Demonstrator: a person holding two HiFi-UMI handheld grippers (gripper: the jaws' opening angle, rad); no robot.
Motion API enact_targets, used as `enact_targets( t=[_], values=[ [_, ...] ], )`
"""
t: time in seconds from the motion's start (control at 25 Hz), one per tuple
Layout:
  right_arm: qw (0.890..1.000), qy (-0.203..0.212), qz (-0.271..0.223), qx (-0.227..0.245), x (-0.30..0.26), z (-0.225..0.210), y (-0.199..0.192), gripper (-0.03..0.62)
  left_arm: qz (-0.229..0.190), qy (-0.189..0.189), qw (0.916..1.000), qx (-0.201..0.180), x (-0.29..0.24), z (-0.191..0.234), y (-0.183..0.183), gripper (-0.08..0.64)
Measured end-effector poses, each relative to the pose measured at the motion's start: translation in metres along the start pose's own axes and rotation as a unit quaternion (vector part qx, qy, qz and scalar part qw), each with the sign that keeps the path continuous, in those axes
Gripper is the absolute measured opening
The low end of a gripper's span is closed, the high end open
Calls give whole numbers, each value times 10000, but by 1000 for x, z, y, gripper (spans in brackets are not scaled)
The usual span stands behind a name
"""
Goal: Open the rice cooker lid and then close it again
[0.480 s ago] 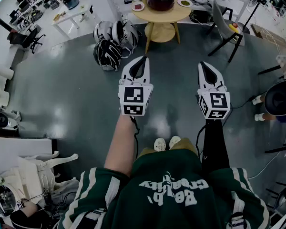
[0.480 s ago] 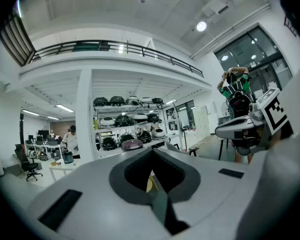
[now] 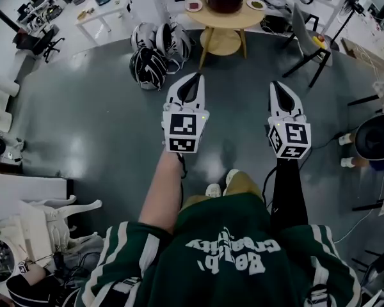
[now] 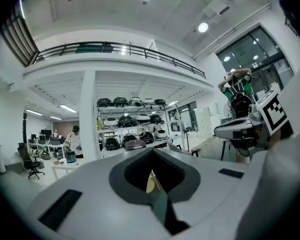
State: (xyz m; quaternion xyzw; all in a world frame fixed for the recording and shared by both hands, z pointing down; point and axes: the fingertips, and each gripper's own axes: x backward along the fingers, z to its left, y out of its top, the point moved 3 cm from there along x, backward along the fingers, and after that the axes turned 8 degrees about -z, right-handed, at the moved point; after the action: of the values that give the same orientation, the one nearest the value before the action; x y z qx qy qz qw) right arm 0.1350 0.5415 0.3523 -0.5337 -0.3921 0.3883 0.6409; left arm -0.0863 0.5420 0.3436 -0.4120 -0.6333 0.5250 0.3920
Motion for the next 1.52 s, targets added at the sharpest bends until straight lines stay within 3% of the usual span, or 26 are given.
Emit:
enact_targets(
  t=[0.12,0.2,0.28,0.4,0.64,1.2,1.52],
  values=[
    [10000,49,-61,-48,-12,-1,-1,116,-65,48,10000,10,-6,6,0,6],
    [9998,115,-110,-81,-23,-3,-3,150,-103,48,9999,26,-13,11,-2,18],
    [9997,179,-134,-122,-38,-5,-7,153,-92,25,9999,43,-24,16,-6,94],
    [9994,254,-131,-212,-63,-10,-14,155,-50,31,10000,24,-43,25,-12,107],
    [9987,387,-173,-289,-121,-30,-24,166,-98,150,9998,61,-104,47,-12,107],
    [9966,666,-308,-363,-254,-124,-36,181,-34,268,9996,54,-261,58,-20,107],
    [9958,719,-360,-436,-298,-153,-45,201,5,268,9996,4,-313,65,-26,107]
  ],
)
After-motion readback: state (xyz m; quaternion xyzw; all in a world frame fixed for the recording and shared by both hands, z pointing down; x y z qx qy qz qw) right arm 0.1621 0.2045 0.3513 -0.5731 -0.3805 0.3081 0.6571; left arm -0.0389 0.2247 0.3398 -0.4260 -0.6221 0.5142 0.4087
